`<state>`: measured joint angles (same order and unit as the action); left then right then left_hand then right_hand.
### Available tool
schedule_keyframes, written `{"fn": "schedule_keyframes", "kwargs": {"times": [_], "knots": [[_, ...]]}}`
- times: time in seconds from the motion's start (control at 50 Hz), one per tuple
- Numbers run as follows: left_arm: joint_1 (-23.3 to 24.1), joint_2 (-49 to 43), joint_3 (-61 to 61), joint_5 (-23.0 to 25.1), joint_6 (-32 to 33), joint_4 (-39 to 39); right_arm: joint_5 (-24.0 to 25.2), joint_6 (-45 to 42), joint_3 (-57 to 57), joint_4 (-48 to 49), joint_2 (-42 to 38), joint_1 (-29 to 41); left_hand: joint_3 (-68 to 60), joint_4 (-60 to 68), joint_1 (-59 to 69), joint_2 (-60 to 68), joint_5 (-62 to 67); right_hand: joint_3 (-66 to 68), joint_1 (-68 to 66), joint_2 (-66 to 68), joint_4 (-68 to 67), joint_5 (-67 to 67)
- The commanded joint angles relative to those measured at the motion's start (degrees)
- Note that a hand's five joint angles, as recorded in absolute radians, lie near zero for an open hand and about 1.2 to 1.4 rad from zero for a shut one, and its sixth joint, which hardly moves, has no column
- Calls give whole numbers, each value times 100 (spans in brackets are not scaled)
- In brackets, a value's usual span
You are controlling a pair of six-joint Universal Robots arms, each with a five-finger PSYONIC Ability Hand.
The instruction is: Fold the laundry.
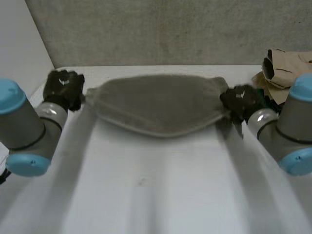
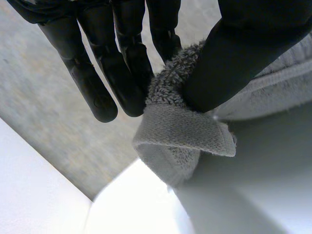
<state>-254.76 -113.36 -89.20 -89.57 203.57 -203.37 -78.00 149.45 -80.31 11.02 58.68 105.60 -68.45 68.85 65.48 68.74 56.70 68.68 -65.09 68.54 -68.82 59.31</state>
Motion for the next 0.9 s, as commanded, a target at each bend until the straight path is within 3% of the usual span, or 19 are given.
{"fn": "schedule_keyframes", "kwargs": {"times": [0.02,0.14,0.22,0.3,0.58,0.66,0.76,0.9], "knots": [[-13,-124,-440,88,16,-300,399,1384,-46,-38,-603,-408,-1155,1115,1452,1126,1330,1132,-1491,1146,-1118,1069],[-83,-116,-528,88,16,-308,408,2078,68,-134,-805,-804,-1155,1115,1452,1126,1330,-2000,1640,-1986,2014,-2063],[-144,-54,-589,97,16,-308,355,2394,138,-345,-858,-927,-1155,1115,1452,1126,1330,-3148,2788,-3133,3161,-3211],[-232,-28,-598,97,16,-308,338,2598,218,-688,-911,-1042,-1155,1115,1452,1126,1330,-3236,2876,-3221,3249,-3299],[-312,86,-677,88,16,-273,346,2203,191,-1049,-832,-1068,-1155,1115,1452,1126,1330,-2378,2019,-2364,2392,-2442],[-382,288,-730,80,33,-212,346,1913,191,-1084,-815,-1068,-1155,1115,1452,1126,1330,1123,-1482,1137,-1109,1059],[-347,604,-870,71,77,148,294,1037,78,-1294,-544,-1051,-1155,1115,1452,1126,1330,1132,-1491,1146,-1118,1069],[-373,1650,-1301,88,112,1623,118,-678,-520,-2076,696,-1138,-1155,1115,1452,1126,1330,1132,-1491,1146,-1118,1069]]}}
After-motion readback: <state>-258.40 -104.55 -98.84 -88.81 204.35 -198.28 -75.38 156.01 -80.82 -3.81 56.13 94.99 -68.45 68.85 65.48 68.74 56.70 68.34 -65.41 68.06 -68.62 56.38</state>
